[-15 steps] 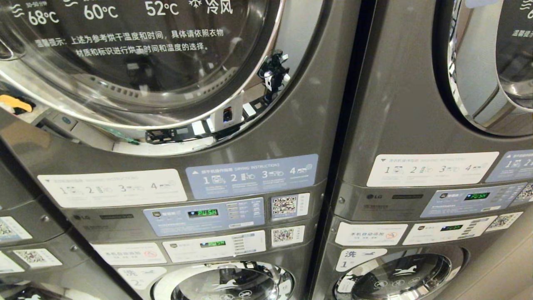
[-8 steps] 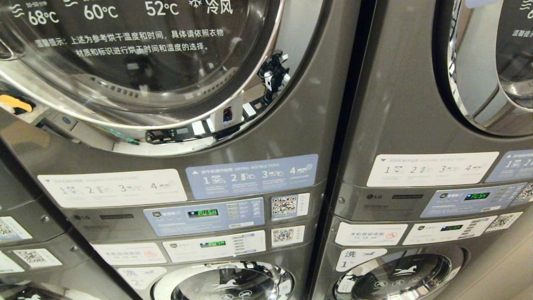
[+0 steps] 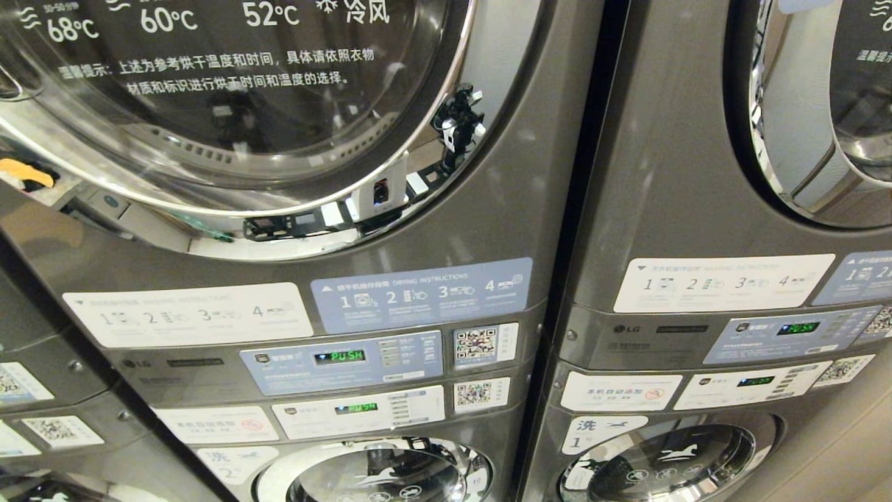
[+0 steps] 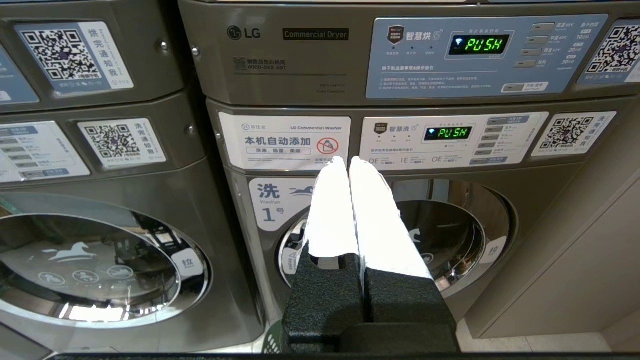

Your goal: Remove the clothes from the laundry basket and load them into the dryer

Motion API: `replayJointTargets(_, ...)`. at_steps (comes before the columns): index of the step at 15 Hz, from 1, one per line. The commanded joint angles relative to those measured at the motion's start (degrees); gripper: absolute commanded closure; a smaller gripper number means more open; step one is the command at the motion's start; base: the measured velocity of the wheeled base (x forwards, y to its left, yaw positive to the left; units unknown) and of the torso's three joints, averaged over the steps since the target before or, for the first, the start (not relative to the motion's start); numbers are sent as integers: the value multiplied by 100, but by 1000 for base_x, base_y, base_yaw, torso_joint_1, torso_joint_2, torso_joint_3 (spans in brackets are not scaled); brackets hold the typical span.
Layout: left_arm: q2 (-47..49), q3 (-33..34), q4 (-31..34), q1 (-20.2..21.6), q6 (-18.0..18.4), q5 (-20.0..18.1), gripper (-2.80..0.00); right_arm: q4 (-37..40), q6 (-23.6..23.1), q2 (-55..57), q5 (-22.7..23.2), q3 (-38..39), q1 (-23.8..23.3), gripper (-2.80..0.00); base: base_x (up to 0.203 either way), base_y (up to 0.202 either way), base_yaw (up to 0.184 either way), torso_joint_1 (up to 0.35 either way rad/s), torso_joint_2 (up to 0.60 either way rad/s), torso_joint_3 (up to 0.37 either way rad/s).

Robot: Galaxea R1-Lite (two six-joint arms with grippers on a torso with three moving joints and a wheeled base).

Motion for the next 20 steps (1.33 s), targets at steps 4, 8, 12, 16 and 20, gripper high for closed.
replayJointTargets(4, 9, 9, -1, 0, 1, 1, 0, -2, -2, 6, 5, 0, 0, 0, 0, 0, 0, 0, 0, 0)
replayJointTargets(8, 3, 9, -1, 0, 1, 1, 0, 0, -2, 6, 4, 0, 0, 0, 0, 0, 0, 0, 0, 0)
replayJointTargets(12, 9, 9, -1, 0, 1, 1, 0, -2, -2, 0, -1, 0, 0, 0, 0, 0, 0, 0, 0, 0)
replayJointTargets(16, 0, 9, -1, 0, 1, 1, 0, -2, -2, 0, 0, 0, 0, 0, 0, 0, 0, 0, 0, 0)
replayJointTargets(20, 0, 9, -1, 0, 1, 1, 0, -2, -2, 8, 1, 0, 0, 0, 0, 0, 0, 0, 0, 0)
